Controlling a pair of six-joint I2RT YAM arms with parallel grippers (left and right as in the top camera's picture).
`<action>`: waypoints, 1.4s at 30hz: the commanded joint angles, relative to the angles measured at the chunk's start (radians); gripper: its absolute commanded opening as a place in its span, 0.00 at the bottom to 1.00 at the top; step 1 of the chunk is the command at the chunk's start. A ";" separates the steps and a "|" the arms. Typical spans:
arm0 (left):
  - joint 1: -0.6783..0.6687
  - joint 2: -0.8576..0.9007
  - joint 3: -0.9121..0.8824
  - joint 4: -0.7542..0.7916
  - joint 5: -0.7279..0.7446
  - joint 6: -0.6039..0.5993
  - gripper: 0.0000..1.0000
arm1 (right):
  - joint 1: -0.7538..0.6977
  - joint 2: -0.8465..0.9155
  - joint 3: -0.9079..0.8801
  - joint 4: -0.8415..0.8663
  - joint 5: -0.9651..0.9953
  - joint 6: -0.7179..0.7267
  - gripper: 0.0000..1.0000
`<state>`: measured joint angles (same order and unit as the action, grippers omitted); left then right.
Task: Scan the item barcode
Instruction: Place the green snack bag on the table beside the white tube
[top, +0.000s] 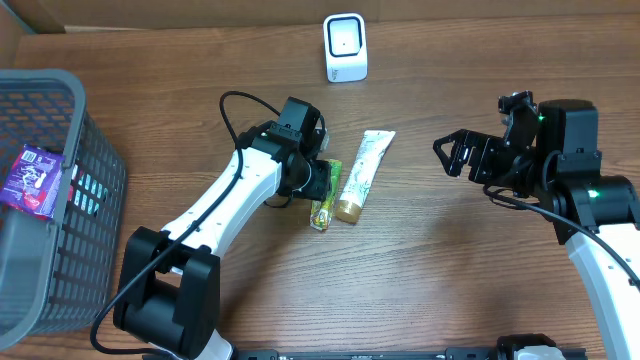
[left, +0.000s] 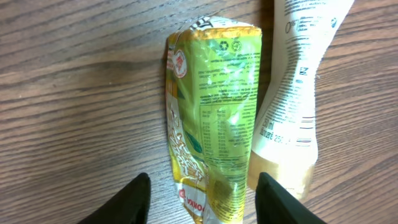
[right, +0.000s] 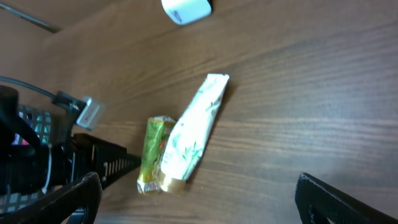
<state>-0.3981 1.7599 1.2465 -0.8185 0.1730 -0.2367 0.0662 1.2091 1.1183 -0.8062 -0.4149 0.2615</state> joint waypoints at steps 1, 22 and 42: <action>-0.002 -0.021 0.009 -0.024 0.019 -0.033 0.49 | 0.002 -0.006 0.020 0.024 -0.005 -0.004 1.00; 0.232 -0.022 0.941 -0.643 -0.225 -0.025 0.57 | 0.002 -0.006 0.020 -0.011 0.004 -0.004 1.00; 0.381 -0.022 0.954 -0.709 -0.228 -0.029 0.57 | 0.002 0.001 0.013 0.011 0.022 -0.133 1.00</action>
<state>-0.0216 1.7458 2.1868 -1.5269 -0.0429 -0.2558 0.0662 1.2091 1.1183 -0.8009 -0.3923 0.1532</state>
